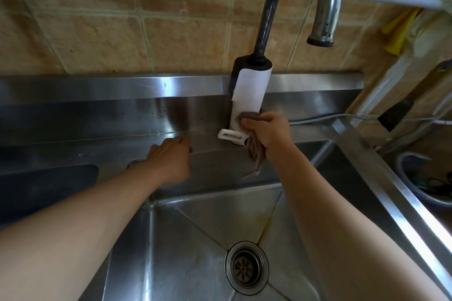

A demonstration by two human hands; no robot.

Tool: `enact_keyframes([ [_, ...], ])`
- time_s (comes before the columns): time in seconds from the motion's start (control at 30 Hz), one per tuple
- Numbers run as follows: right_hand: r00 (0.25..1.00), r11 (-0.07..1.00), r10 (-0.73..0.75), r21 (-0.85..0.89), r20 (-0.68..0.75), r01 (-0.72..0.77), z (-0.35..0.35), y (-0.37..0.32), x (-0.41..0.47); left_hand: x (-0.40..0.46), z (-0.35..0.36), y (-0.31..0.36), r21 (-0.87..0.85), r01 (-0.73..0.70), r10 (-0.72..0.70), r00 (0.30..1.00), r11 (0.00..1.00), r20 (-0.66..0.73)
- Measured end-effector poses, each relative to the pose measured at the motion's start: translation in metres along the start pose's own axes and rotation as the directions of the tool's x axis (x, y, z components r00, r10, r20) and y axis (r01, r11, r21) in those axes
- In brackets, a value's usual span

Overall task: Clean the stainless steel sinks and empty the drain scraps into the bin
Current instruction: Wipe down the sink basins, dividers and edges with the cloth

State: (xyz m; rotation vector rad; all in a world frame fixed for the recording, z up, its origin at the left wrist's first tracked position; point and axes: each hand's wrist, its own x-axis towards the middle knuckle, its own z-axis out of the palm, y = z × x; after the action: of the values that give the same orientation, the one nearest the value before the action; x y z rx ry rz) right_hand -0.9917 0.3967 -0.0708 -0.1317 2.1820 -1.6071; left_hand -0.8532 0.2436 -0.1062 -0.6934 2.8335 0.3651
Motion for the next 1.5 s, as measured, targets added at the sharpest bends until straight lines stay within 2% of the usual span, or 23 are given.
enact_keyframes([
  [0.07,0.993,0.964,0.112,0.236,0.045,-0.120,-0.009,0.003,0.000,-0.001,0.000,0.002,-0.006,-0.006,0.006,1.000,1.000,0.004],
  [0.1,0.985,0.946,0.156,0.277,0.071,-0.169,-0.014,0.004,0.002,-0.002,0.000,0.002,-0.008,-0.009,0.009,1.000,1.000,0.004],
  [0.23,0.947,0.925,0.297,0.208,0.125,-0.318,-0.029,0.008,0.005,-0.008,-0.001,-0.001,-0.010,-0.018,0.018,1.000,1.000,0.025],
  [0.37,0.981,0.950,0.185,0.248,0.050,-0.192,-0.023,0.001,0.002,-0.012,-0.004,-0.008,0.005,0.003,-0.003,0.999,1.000,0.036],
  [0.47,0.993,0.972,0.111,0.205,0.049,-0.118,-0.005,0.006,-0.006,-0.015,-0.003,-0.011,0.021,0.011,-0.012,0.998,1.000,0.054],
  [0.63,0.978,0.978,0.202,0.034,0.053,-0.204,-0.020,0.020,-0.022,-0.018,-0.003,-0.006,-0.001,0.046,-0.046,0.995,0.999,0.088],
  [0.7,0.992,0.992,0.127,-0.008,0.006,-0.127,-0.028,0.021,-0.028,-0.019,-0.005,-0.002,0.006,0.052,-0.052,0.994,0.999,0.092],
  [0.77,0.994,0.996,-0.083,0.016,-0.071,0.084,-0.028,0.010,-0.033,-0.018,-0.009,0.001,0.029,0.056,-0.058,0.995,0.998,0.077],
  [0.83,0.951,0.959,-0.257,0.081,-0.172,0.273,-0.023,-0.011,-0.025,-0.017,-0.015,0.004,0.038,0.059,-0.061,0.997,0.998,0.053],
  [0.93,0.934,0.924,-0.319,0.164,-0.161,0.344,-0.008,-0.035,-0.004,-0.017,-0.020,0.005,0.049,0.044,-0.046,0.998,0.998,0.032],
  [1.0,0.951,0.941,-0.283,0.155,-0.125,0.301,0.000,-0.033,0.007,-0.017,-0.018,0.002,0.049,0.042,-0.044,0.998,0.998,0.035],
  [1.13,0.995,0.988,-0.095,0.124,-0.018,0.097,-0.005,-0.008,0.016,-0.018,-0.013,-0.005,0.032,0.053,-0.055,0.998,0.998,0.037],
  [1.3,0.984,0.976,0.166,0.129,0.066,-0.173,-0.010,-0.012,0.018,-0.019,-0.011,-0.006,-0.004,0.051,-0.051,0.998,0.999,0.032],
  [1.4,0.980,0.976,0.184,0.100,0.077,-0.192,-0.012,-0.018,0.012,-0.021,-0.010,-0.006,-0.023,0.054,-0.054,0.998,0.998,0.036],
  [1.5,0.997,0.999,0.005,-0.043,0.077,-0.002,-0.018,-0.014,-0.006,-0.021,-0.013,-0.006,-0.023,0.065,-0.065,0.998,0.998,0.028],
])
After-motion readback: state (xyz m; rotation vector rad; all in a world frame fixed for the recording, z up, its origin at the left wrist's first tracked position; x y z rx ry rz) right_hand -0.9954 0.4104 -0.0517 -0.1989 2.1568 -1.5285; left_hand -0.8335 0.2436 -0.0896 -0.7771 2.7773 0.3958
